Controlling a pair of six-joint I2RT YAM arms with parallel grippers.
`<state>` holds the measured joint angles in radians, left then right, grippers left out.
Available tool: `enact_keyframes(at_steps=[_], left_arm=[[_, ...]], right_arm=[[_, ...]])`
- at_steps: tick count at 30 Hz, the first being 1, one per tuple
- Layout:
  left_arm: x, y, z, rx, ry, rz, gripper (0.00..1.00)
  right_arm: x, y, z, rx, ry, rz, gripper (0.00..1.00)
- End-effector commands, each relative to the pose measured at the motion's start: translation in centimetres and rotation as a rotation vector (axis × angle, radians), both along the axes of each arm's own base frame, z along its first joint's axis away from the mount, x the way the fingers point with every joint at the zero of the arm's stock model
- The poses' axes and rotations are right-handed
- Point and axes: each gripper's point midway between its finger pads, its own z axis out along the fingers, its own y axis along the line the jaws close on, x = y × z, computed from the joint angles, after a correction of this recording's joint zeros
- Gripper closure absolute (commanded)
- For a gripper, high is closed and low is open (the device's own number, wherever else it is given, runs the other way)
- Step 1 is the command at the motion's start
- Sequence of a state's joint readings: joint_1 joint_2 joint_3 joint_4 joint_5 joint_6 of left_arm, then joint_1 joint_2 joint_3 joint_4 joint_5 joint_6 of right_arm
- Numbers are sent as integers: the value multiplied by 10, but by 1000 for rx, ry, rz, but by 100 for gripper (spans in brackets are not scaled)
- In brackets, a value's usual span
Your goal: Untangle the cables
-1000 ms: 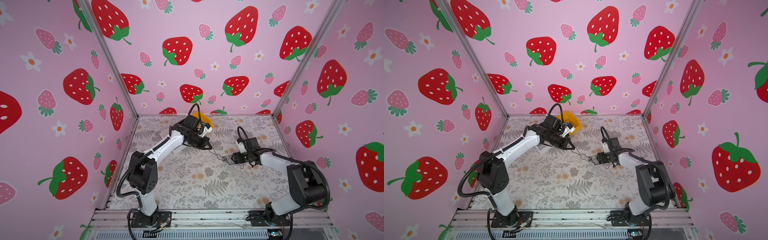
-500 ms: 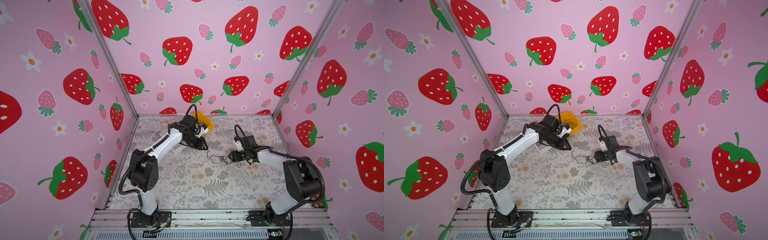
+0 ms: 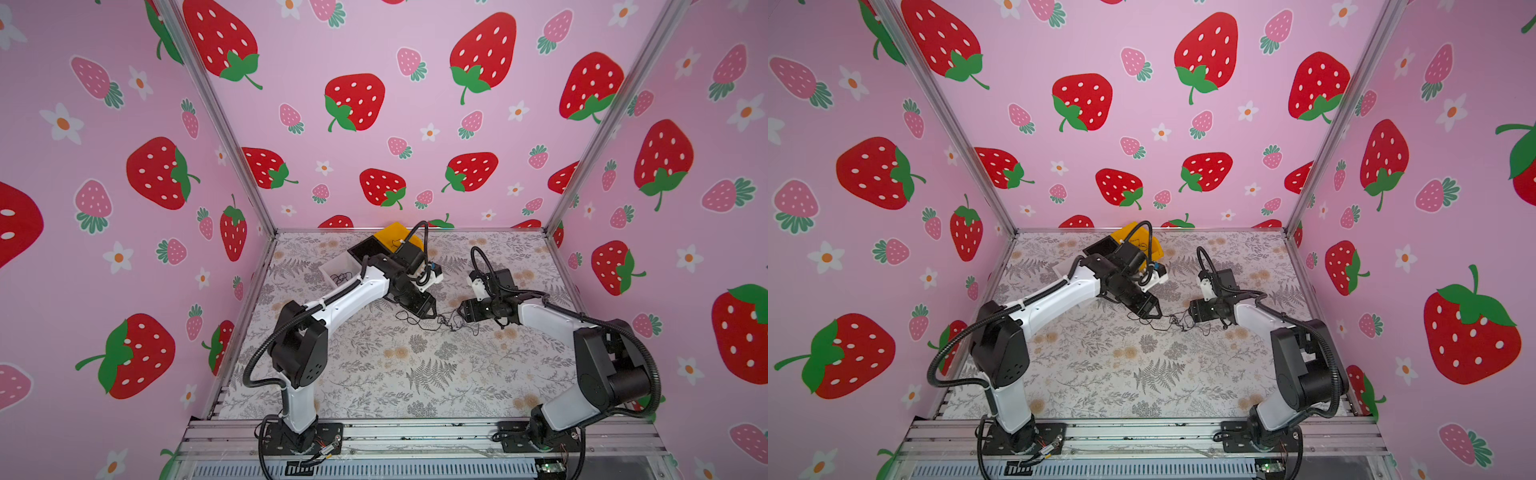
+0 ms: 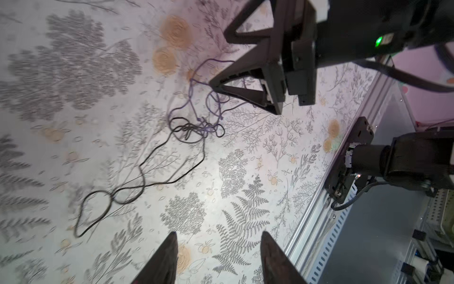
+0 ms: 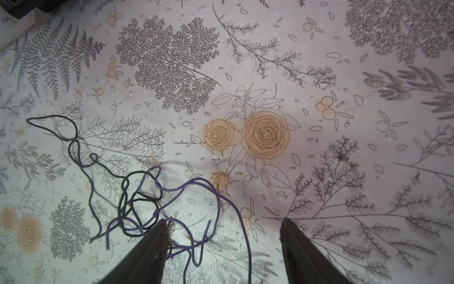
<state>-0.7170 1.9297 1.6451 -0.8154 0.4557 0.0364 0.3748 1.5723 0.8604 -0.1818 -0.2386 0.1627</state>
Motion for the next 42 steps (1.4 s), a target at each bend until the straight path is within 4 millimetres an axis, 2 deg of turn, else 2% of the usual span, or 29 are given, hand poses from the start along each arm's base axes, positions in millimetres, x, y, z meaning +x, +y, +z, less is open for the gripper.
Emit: enact_keyframes(at_steps=[1,6,13,17,21,25,28,33,37,42], left_arm=[[-1,-12,-27,64,-9,-67,43],[15,-29,-48,84,-58,-82,39],[34,-37,-70,126,-128,-58,37],[31,-43,-80,119,-105,-85,39],[26,-46,-92,136,-81,-119,47],[23,-41,-99,163,-65,-135,63],[21,-40,-91,145,-79,-142,79],[16,-41,-58,61,-150,-161,100],[8,-36,-36,34,-174,-205,100],[2,-30,-8,-10,-184,-227,100]], right_arm=[[5,-6,12,51,16,-44,27],[5,-16,22,118,16,-89,27],[4,-17,26,127,4,-84,27],[6,-15,23,123,9,-73,27],[8,-16,21,114,11,-75,28],[6,-18,17,104,21,-69,28],[1,-15,10,109,43,-39,28],[-8,-1,-2,165,94,10,26],[-13,18,10,239,61,84,25],[-21,30,32,330,-15,137,24]])
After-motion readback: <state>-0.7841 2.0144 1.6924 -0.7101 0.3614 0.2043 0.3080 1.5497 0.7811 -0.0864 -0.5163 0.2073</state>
